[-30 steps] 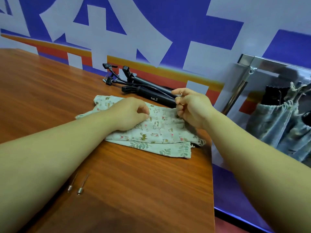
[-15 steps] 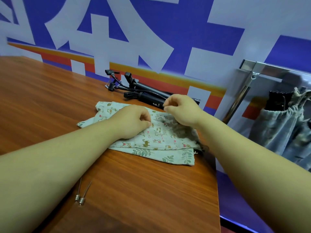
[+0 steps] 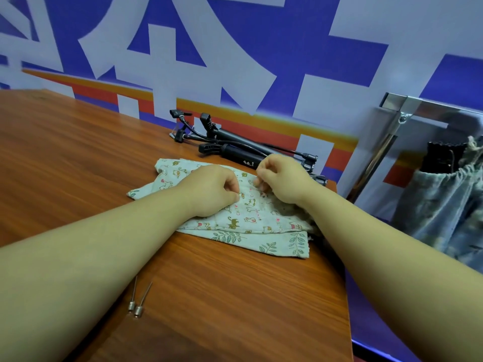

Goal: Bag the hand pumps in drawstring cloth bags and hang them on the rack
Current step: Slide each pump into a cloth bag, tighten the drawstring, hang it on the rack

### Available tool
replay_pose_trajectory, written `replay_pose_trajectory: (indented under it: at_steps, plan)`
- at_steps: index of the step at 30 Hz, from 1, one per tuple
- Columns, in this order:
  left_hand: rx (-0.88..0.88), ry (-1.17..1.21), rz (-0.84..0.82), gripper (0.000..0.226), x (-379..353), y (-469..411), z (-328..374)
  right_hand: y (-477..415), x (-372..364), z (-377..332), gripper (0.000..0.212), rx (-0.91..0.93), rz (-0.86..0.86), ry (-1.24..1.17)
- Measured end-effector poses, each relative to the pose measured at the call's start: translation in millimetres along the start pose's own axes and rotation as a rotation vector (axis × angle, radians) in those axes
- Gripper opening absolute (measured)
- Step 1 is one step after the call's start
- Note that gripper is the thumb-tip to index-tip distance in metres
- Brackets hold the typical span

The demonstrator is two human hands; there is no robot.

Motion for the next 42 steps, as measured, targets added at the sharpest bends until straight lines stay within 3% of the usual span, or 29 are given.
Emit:
replay_pose_trajectory:
  at_steps: [4, 10, 14, 22, 33, 42]
  plan:
    - [0.006, 0.004, 0.0, 0.003, -1.4, 0.1, -1.1, -8.9, 17.6, -0.7, 0.023, 0.012, 0.095, 0.052]
    - [0.002, -0.011, -0.015, 0.005, -1.7, -1.3, -1.3, -33.4, 33.5, 7.0, 0.027, 0.048, 0.13, 0.527]
    - [0.001, 0.02, -0.034, 0.007, -2.5, -1.2, -2.3, -40.8, 29.1, 33.3, 0.036, -0.151, -0.114, 0.722]
    - [-0.02, -0.027, -0.172, 0.034, -6.4, 1.5, 2.0, -37.5, 23.6, 42.5, 0.034, -0.114, -0.066, 0.645]
    - [-0.003, -0.048, -0.19, 0.034, -7.6, 2.0, 2.4, -17.8, 32.7, 18.5, 0.032, 0.103, 0.172, 0.786]
    - [-0.01, -0.048, -0.182, 0.035, -7.6, 1.7, 2.6, -4.8, 51.3, -6.0, 0.03, 0.191, 0.201, 0.577]
Point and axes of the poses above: each hand's wrist, its own y-axis away from the middle knuckle, its own x-axis out of the back of the hand, z = x × y, the point moved 5 cm from there along -y, towards the middle knuckle, and after that the axes turned 2 degrees about -z, right-handed, at the moved point
